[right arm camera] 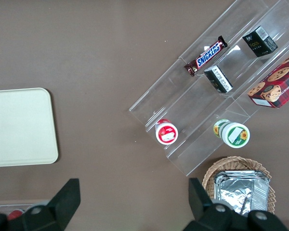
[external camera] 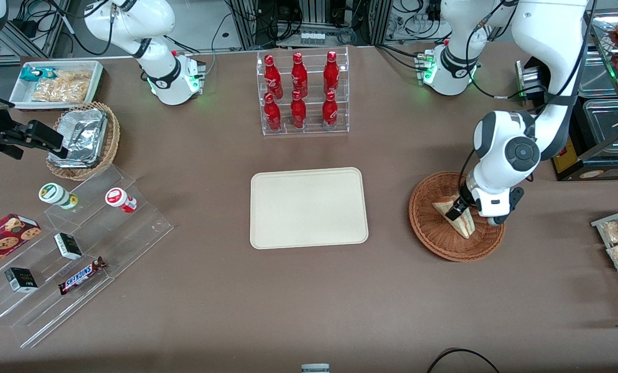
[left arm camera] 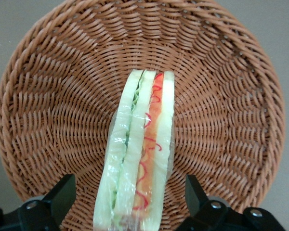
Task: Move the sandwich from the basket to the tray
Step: 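Lower the open left gripper and close it on the wrapped sandwich, then lift the sandwich and carry it over the cream tray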
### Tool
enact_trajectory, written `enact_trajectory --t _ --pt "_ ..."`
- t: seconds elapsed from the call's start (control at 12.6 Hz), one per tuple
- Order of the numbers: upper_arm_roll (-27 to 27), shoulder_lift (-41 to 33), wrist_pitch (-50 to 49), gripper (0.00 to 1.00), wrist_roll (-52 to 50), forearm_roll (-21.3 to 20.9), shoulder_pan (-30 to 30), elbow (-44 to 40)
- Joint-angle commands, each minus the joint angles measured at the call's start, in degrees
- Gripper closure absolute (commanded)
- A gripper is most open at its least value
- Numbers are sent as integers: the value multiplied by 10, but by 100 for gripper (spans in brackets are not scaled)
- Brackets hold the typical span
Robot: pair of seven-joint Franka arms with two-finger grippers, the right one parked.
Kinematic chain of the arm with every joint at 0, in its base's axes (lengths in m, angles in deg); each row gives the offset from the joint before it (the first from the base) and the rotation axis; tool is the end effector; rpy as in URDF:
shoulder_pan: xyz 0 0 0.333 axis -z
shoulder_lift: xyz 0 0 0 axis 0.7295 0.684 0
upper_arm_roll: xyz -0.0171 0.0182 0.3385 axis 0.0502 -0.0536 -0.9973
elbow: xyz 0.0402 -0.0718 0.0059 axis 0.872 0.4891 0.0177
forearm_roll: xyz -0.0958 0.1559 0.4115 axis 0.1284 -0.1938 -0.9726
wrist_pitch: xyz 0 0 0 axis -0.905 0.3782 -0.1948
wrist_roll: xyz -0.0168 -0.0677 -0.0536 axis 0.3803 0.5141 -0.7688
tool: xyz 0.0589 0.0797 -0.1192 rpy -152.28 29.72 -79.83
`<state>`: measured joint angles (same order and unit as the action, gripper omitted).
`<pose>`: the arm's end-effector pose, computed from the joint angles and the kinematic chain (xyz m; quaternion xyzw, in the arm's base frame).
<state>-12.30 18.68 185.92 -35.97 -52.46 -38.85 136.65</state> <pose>0.5783 -0.0984 0.1866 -0.9136 -0.4063 0.0146 0.0047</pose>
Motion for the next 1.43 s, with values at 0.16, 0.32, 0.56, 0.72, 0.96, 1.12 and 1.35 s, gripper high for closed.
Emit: enact_trajectory --t 0.16,0.32,0.56,0.72,0.96,1.12,1.35 --pt "-4 11 6 75 -16 1 6 -1" --pt "-5 3 -26 94 -8 0 6 -16" --pt "-4 1 -202 95 74 -1 8 -117" --pt "1 2 -257 95 135 0 24 -148" --pt "2 3 -258 94 262 -1 63 -156" --pt "3 10 -254 94 315 6 90 -169" --pt "14 47 -260 98 249 12 151 -226"
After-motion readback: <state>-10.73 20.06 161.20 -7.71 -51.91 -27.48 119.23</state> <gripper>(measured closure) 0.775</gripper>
